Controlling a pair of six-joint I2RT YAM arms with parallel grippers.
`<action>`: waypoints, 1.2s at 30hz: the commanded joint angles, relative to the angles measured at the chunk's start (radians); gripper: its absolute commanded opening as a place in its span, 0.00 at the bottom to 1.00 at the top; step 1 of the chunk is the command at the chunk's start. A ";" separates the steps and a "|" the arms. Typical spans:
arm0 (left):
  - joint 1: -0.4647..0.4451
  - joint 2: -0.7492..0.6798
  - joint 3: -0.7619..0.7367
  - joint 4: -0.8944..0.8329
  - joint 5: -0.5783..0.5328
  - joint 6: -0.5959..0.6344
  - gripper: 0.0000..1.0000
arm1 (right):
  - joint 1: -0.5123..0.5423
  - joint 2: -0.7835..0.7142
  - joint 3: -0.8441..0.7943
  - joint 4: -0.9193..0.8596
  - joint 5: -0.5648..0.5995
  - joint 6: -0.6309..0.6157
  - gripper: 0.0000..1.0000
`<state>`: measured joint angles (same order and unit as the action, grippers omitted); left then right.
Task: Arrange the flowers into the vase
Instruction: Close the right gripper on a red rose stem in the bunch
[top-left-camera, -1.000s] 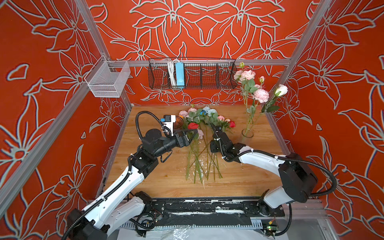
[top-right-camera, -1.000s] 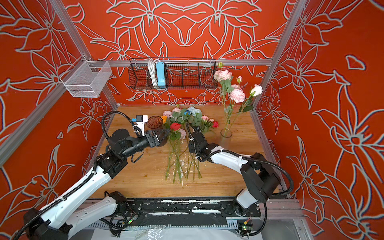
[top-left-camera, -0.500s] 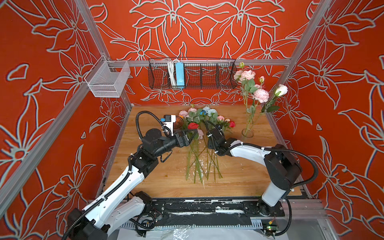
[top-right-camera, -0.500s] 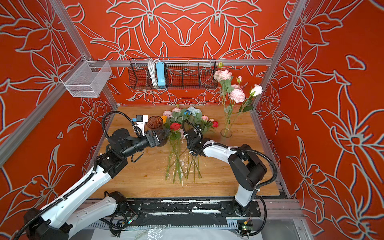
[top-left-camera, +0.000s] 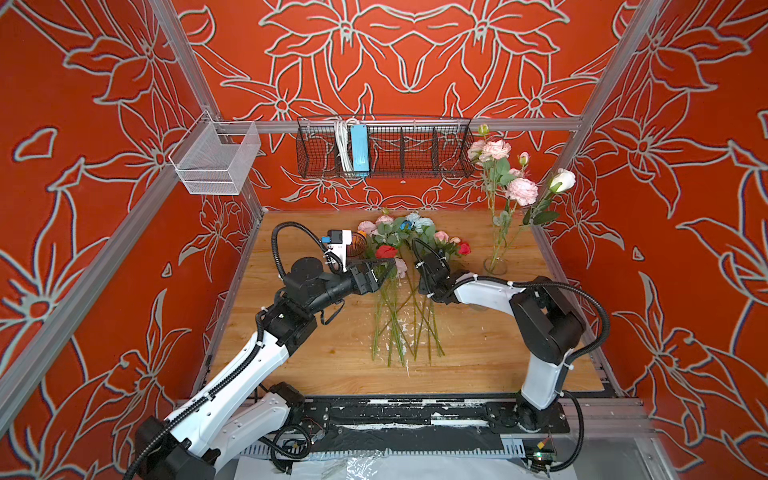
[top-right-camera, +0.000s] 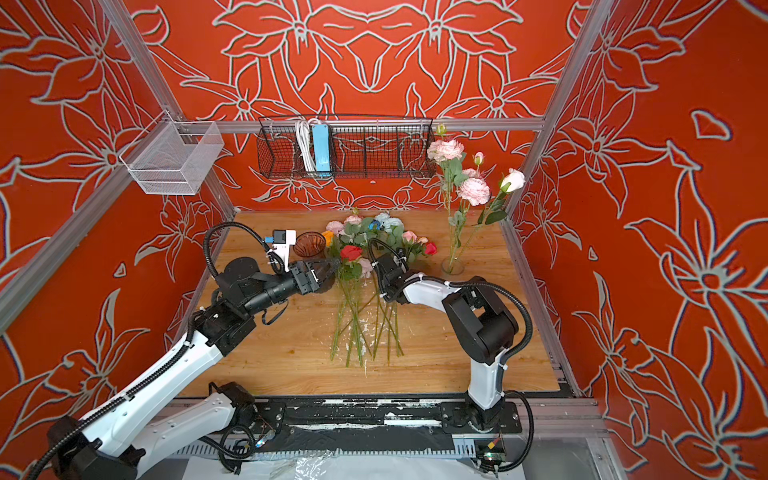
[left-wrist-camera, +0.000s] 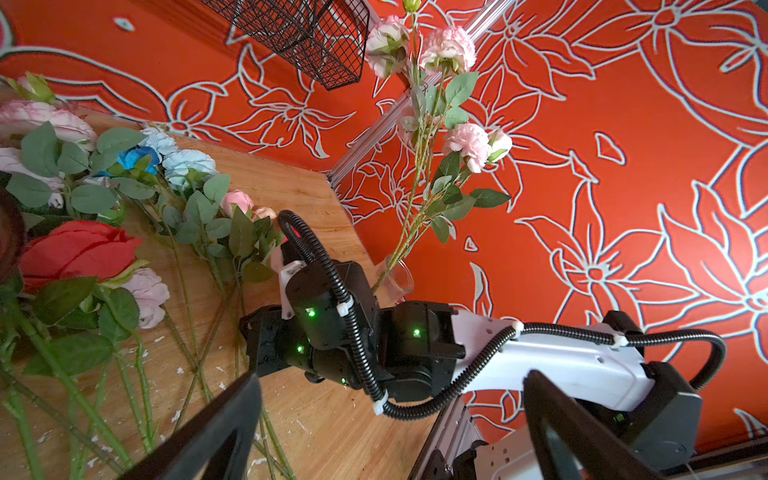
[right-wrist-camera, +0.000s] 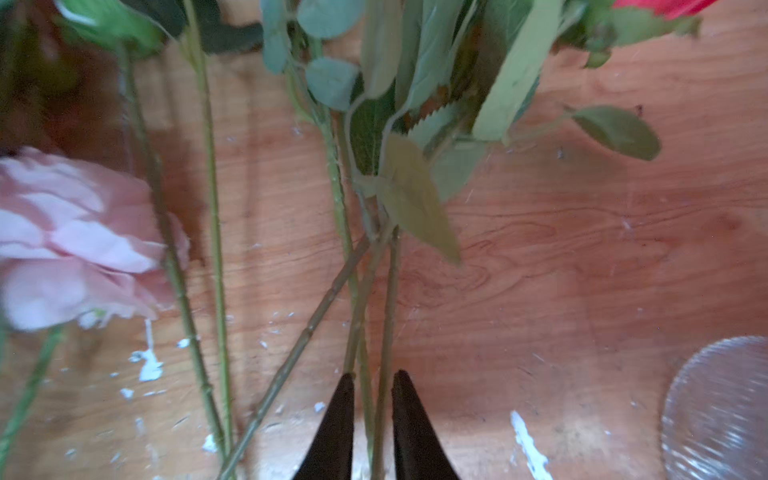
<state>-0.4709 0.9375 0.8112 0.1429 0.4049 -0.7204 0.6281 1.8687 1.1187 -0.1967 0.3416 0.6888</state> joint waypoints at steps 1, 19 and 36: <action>0.006 -0.005 0.008 0.026 0.009 -0.003 0.98 | -0.009 0.035 0.038 -0.002 -0.029 -0.006 0.16; 0.009 0.001 0.007 0.031 0.013 -0.004 0.98 | 0.002 -0.111 -0.058 0.059 0.027 -0.014 0.28; 0.011 0.005 0.006 0.031 0.014 -0.008 0.98 | 0.000 0.037 0.019 0.052 -0.037 0.016 0.08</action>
<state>-0.4644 0.9390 0.8112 0.1429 0.4057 -0.7223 0.6243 1.9114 1.1454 -0.1524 0.3031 0.6697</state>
